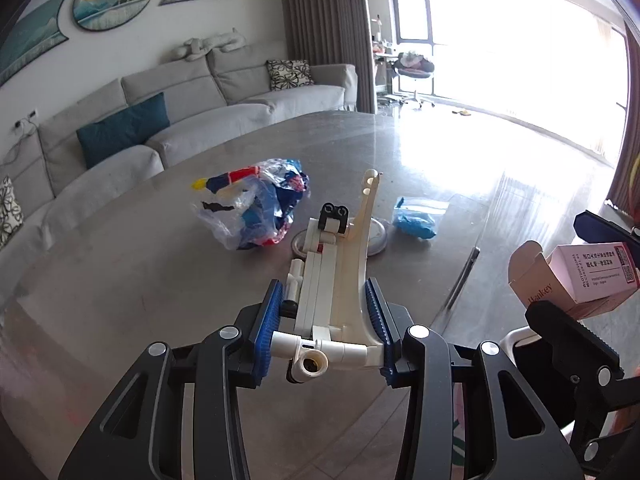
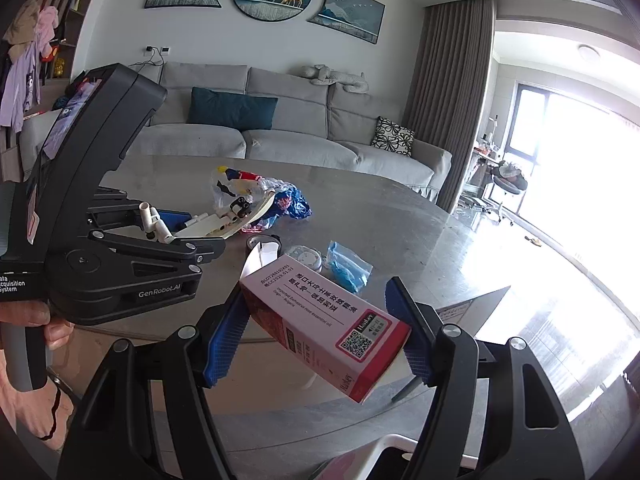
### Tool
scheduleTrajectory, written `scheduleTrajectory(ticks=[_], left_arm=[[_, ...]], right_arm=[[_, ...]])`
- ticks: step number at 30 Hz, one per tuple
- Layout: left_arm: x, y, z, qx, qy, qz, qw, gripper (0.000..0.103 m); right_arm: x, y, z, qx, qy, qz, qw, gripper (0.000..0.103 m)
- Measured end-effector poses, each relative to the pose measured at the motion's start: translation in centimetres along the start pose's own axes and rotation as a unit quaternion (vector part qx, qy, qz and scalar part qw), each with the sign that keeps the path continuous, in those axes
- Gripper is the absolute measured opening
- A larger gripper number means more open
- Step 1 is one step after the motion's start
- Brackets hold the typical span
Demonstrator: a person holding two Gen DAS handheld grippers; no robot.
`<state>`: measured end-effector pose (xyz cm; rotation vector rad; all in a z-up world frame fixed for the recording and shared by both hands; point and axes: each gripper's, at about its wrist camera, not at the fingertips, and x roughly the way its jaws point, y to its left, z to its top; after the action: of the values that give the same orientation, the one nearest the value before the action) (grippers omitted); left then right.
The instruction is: Collect trash
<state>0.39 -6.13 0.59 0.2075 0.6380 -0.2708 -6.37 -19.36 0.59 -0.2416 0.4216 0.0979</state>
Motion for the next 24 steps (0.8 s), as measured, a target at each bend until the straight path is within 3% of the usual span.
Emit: scheduleTrajectory(ticks=[12, 17, 24], left_arm=[[-1.4, -10.0, -1.4, 0.075, 0.003, -0.089, 0.9932, 0.043], [-0.7, -15.7, -3.5, 0.118, 0.032, -0.128, 0.9843, 0.043], [-0.9, -22.1, -6.0, 0.173, 0.052, -0.173, 0.9681, 0.043]], right_arm=[[-5.2, -5.9, -6.1, 0.059, 0.030, -0.091, 0.994, 0.069], [-7.3, -8.7, -8.1, 0.083, 0.039, -0.135, 0.987, 0.069], [-9.1, -10.9, -11.3, 0.106, 0.057, -0.166, 0.979, 0.069]])
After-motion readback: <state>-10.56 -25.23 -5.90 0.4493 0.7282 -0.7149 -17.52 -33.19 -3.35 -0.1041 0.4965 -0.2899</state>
